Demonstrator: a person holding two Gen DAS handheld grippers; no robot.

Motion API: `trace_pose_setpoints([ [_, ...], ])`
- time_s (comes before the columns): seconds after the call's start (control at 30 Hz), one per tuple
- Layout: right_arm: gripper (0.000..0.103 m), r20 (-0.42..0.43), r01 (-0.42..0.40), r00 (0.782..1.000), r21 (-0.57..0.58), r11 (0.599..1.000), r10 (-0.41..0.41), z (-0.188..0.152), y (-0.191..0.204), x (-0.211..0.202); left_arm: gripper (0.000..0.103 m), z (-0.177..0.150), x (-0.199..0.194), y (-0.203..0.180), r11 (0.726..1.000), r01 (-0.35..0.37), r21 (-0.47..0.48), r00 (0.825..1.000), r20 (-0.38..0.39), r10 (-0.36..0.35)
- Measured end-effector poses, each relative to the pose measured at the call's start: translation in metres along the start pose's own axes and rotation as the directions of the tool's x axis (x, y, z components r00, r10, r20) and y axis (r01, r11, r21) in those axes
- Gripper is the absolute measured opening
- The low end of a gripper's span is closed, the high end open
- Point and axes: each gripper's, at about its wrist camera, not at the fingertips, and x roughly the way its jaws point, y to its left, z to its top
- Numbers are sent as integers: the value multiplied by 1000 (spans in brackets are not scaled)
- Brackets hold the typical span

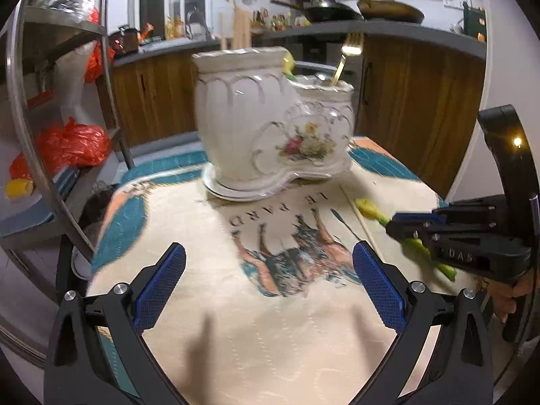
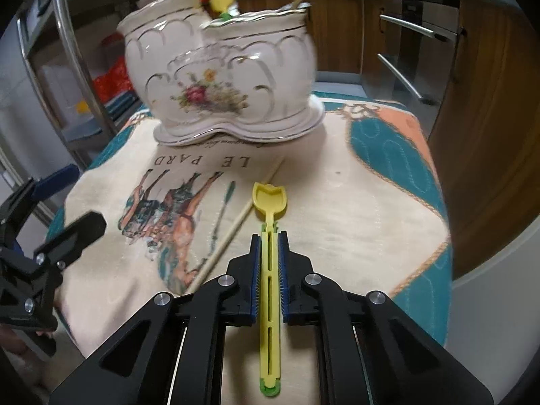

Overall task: Organize utensils
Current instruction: 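Grasp the last wooden chopstick with the left tool while the right tool grasps the yellow spoon, then lift the chopstick and yellow spoon and carry both over the ceramic holder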

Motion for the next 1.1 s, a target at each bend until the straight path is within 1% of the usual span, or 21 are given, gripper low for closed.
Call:
trace_pose_setpoints([
  [0.07,11,23,8,1000,5,1000,-8,-1,-9,-4,97,3,3,-7,1000,22,4,999,-35,-22],
  [0.13,11,48,2,999,19,1000,-3,-2,-19,-11,97,7,10,-18,998,67,0,993,-102,-66],
  [0.2,11,72,-6,997,35,999,3,-2,-28,-17,97,9,20,-27,991,134,-20,974,-183,-135],
  [0.23,11,85,-12,996,39,999,9,-2,-31,-20,97,10,24,-32,985,169,-30,961,-218,-172],
  [0.27,11,101,-22,995,39,999,17,-2,-33,-24,97,11,27,-35,983,183,-30,954,-236,-185],
  [0.3,11,116,-29,993,34,999,25,-3,-35,-28,96,13,29,-40,983,183,-20,950,-253,-182],
  [0.37,11,139,-32,990,21,999,29,-3,-36,-34,88,17,33,-50,987,158,22,952,-270,-146],
  [0.4,11,146,-34,989,17,999,31,-3,-38,-36,79,18,35,-53,988,153,33,950,-280,-138],
  [0.43,11,156,-35,987,14,999,33,-3,-39,-39,71,19,38,-57,988,151,37,946,-295,-134],
  [0.47,11,165,-38,986,12,999,36,-3,-41,-41,68,20,41,-60,987,156,36,941,-310,-137],
  [0.5,11,170,-41,985,12,999,38,-3,-43,-43,62,21,44,-62,987,159,34,937,-320,-140],
  [0.53,11,175,-44,984,14,999,41,-3,-45,-44,52,22,46,-65,986,161,36,933,-330,-140],
  [0.67,11,184,-59,981,22,998,54,-4,-50,-45,35,26,61,-84,985,145,92,919,-380,-100],
  [0.73,11,190,-67,980,23,997,61,-5,-51,-46,25,29,66,-91,984,124,128,922,-381,-67],
  [0.77,11,192,-70,979,21,997,64,-5,-50,-46,22,31,68,-94,983,127,131,919,-387,-67],
  [0.8,11,193,-71,979,19,997,66,-6,-50,-47,14,35,71,-94,983,131,129,916,-394,-70],
  [0.83,11,196,-71,978,15,997,67,-7,-49,-48,9,37,73,-95,983,129,129,914,-401,-67],
  [0.93,11,217,-76,973,1,997,74,-8,-47,-52,6,40,77,-93,982,138,132,909,-411,-72],
  [1.0,11,238,-78,968,-12,997,78,-9,-45,-57,4,39,74,-89,980,127,154,919,-390,-58],
  [1.07,11,265,-73,961,-19,997,75,-10,-43,-62,4,37,63,-82,978,135,160,934,-350,-71],
  [1.1,11,275,-72,958,-20,997,75,-10,-42,-64,4,37,57,-76,978,140,155,938,-336,-81],
])
